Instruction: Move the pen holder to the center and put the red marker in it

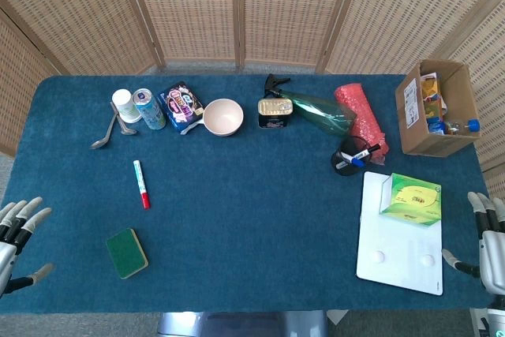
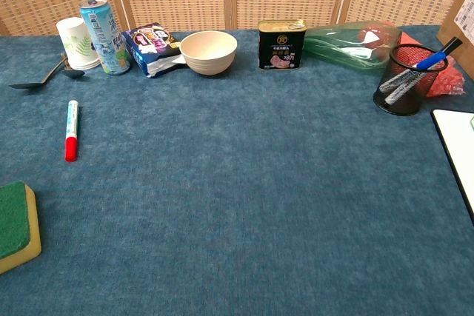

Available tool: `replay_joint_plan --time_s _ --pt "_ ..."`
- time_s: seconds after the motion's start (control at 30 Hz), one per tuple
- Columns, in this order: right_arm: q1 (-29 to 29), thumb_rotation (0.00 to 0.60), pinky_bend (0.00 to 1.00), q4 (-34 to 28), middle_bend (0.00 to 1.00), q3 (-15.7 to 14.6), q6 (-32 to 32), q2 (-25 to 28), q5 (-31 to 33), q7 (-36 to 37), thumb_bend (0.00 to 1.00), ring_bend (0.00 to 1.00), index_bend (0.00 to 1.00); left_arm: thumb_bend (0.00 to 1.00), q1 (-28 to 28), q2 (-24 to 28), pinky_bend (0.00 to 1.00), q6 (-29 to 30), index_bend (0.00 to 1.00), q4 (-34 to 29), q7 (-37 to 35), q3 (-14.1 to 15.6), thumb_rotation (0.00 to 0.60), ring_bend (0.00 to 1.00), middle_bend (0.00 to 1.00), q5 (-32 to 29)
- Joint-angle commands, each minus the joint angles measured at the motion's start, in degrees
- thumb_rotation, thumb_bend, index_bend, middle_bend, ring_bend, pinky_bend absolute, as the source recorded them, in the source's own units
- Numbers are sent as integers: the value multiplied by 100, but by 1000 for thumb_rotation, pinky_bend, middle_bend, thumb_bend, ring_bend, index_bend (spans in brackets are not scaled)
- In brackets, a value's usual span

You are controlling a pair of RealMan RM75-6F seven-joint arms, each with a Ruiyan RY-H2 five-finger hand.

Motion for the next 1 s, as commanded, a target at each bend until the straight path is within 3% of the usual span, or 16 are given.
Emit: replay_joint_plan --time_s 0.03,0.27,0.63,1.0 --pt "5 600 3 4 0 -5 -10 0 7 -8 0 0 0 125 0 7 0 -17 129 -13 9 3 600 0 0 -12" --pt "22 600 5 31 0 -11 -38 3 4 9 0 0 0 124 0 12 0 -22 128 -33 10 5 600 0 0 -4" --pt "260 600 150 327 0 -52 -382 -82 -373 672 0 0 0 125 48 308 0 143 130 -381 -234 43 600 0 0 75" --pt "1024 600 184 1192 0 152 -1628 -490 -189 2166 0 0 0 125 -17 595 0 -123 134 -891 -378 68 600 0 0 -144"
